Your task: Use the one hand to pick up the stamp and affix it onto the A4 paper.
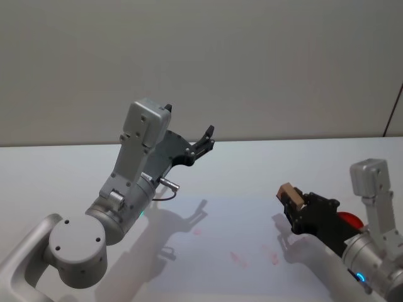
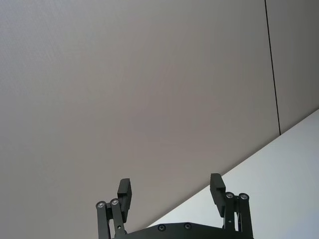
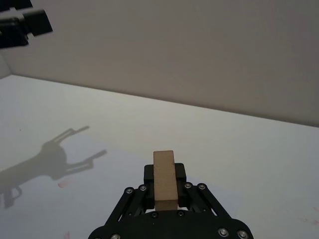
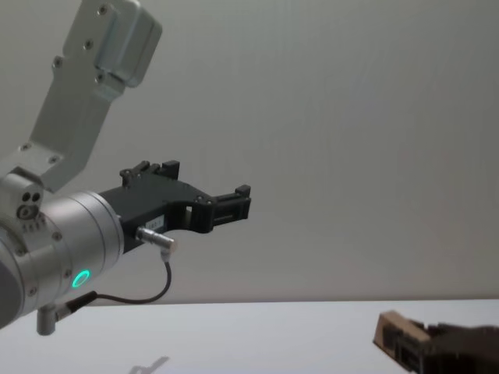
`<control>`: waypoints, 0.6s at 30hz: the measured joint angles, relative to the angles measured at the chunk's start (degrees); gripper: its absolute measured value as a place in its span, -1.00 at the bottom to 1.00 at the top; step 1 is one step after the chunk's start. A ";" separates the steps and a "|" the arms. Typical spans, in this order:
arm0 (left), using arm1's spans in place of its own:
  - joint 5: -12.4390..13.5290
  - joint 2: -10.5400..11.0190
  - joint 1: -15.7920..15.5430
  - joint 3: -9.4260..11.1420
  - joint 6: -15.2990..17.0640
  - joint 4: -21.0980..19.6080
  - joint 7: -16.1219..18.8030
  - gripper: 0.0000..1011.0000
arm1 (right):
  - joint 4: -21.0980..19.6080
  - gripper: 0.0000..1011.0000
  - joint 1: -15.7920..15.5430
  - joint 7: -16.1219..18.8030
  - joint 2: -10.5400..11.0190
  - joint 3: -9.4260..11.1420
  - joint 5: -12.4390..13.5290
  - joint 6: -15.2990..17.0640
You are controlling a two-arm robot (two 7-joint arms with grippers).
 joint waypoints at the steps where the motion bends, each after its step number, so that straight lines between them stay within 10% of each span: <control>1: 0.00 0.00 0.00 0.00 0.00 0.00 0.00 0.98 | -0.29 -0.56 -0.01 0.06 0.04 0.05 0.26 0.04; 18: 0.00 0.00 0.00 0.00 0.00 0.00 0.00 0.98 | -3.83 -0.56 -0.82 1.94 3.14 2.53 3.32 -0.51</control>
